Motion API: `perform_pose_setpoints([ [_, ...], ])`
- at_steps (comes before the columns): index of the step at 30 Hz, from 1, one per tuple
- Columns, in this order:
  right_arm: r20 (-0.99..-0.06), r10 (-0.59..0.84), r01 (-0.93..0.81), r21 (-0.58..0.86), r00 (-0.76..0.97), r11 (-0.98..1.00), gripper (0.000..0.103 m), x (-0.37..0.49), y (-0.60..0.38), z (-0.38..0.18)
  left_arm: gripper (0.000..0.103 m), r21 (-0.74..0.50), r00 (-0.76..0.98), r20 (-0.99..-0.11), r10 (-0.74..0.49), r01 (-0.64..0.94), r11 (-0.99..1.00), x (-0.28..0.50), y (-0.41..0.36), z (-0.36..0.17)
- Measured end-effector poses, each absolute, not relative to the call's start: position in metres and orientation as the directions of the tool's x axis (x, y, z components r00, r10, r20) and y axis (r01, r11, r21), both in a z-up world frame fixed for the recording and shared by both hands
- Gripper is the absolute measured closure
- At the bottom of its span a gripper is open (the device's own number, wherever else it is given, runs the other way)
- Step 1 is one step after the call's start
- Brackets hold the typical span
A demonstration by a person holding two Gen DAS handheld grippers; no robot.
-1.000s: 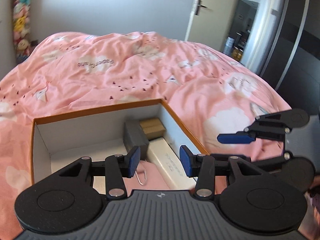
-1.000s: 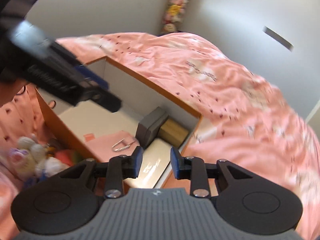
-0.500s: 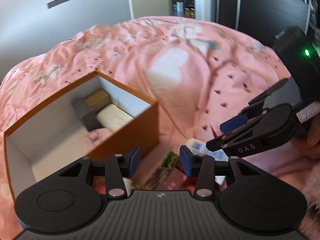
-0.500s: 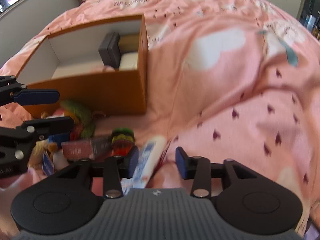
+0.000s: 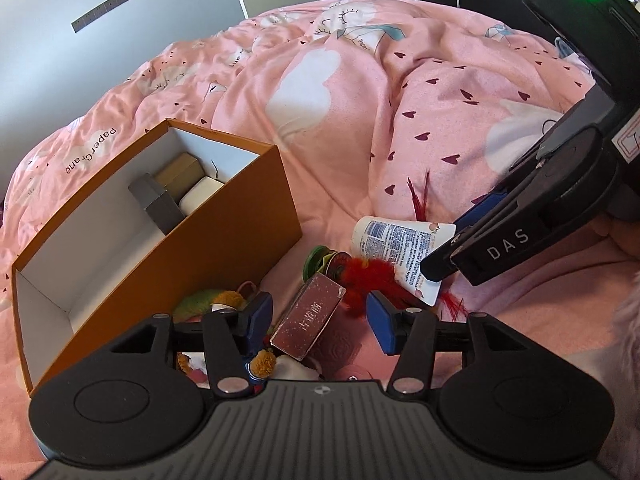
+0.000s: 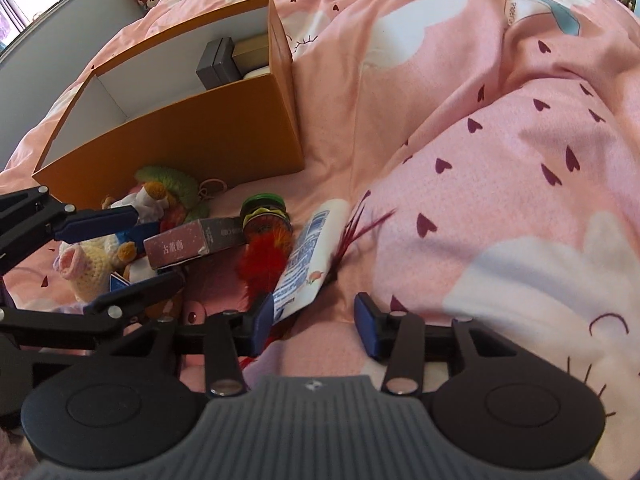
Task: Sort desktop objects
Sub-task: 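Grasp the white tube with the right tool while the left tool approaches the dark red box, then grasp and lift the dark red box with the left tool while the right carries the tube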
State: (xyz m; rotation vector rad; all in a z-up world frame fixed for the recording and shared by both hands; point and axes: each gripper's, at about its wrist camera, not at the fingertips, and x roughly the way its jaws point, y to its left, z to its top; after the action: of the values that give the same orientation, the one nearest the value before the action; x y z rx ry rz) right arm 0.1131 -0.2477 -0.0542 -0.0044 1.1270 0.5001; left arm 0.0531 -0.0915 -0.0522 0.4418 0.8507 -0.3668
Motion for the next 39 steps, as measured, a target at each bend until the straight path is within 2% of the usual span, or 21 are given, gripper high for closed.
perform_pose_setpoints([
  [6,-0.86,0.395,-0.368,0.271,0.322,0.89,0.075,0.111,-0.255,-0.055,0.041,0.234,0.616,-0.778,-0.119,0.46,0.857,0.054,-0.092,-0.052],
  [10,-0.853,0.4,-0.347,0.283,0.335,0.894,0.094,0.11,-0.259,-0.053,0.041,0.234,0.615,-0.78,-0.116,0.459,0.857,0.055,-0.093,-0.053],
  [14,-0.83,0.413,-0.351,0.286,0.374,0.892,0.101,0.112,-0.262,-0.044,0.041,0.233,0.616,-0.78,-0.113,0.452,0.861,0.054,-0.092,-0.053],
  [27,-0.766,0.391,-0.317,0.256,0.509,0.913,0.101,0.153,-0.262,-0.033,0.037,0.239,0.596,-0.795,-0.115,0.481,0.843,0.059,-0.098,-0.062],
  [35,-0.769,0.392,-0.326,0.251,0.504,0.911,0.098,0.16,-0.253,-0.04,0.037,0.282,0.546,-0.837,-0.032,0.482,0.83,0.077,-0.103,-0.083],
  [36,-0.767,0.392,-0.328,0.249,0.508,0.911,0.098,0.159,-0.253,-0.041,0.039,0.283,0.545,-0.838,-0.027,0.478,0.832,0.077,-0.103,-0.084],
  [38,-0.762,0.397,-0.329,0.252,0.513,0.91,0.098,0.16,-0.251,-0.042,0.057,0.278,0.54,-0.841,-0.029,0.478,0.833,0.078,-0.102,-0.084],
  [39,-0.759,0.398,-0.328,0.254,0.515,0.91,0.098,0.16,-0.251,-0.043,0.06,0.278,0.538,-0.842,-0.024,0.473,0.836,0.079,-0.101,-0.085],
])
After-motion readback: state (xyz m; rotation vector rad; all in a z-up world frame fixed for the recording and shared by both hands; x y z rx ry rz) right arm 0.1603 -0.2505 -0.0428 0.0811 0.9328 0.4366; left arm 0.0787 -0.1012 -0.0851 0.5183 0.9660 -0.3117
